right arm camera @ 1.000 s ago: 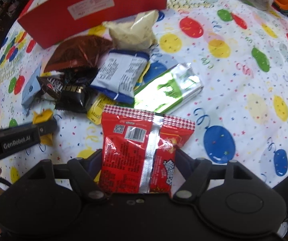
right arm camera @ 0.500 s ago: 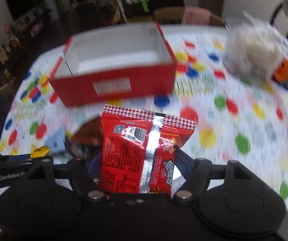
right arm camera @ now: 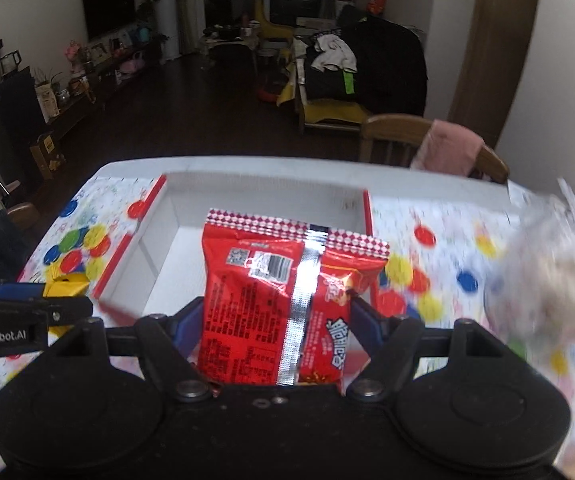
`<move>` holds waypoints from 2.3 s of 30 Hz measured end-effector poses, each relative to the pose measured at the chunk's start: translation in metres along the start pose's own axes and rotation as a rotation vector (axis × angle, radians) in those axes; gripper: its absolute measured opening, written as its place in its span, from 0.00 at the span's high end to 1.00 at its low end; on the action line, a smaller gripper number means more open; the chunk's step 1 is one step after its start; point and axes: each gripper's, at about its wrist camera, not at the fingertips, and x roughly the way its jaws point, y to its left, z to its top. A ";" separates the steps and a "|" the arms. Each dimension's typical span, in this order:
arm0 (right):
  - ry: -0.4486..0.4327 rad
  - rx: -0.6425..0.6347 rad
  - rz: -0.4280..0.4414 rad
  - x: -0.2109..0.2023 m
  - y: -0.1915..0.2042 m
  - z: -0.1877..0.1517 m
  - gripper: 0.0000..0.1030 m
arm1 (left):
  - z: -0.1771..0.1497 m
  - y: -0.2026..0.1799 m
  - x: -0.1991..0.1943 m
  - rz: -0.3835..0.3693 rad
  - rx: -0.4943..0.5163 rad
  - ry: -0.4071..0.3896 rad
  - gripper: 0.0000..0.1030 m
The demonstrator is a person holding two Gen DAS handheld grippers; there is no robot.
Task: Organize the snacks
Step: 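Carry both snacks into the red box and open both tools, then move both tools back over the remaining snack pile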
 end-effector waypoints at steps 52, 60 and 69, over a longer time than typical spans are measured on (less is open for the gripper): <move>0.160 -0.113 0.132 0.068 -0.022 0.045 0.18 | 0.044 -0.023 0.051 0.033 0.015 0.064 0.60; 0.061 -0.046 0.152 0.007 -0.028 0.029 0.14 | 0.022 -0.026 -0.007 -0.035 0.068 -0.032 0.60; -0.003 0.021 0.174 -0.044 -0.021 -0.013 0.11 | -0.021 -0.016 -0.052 -0.060 0.083 -0.076 0.58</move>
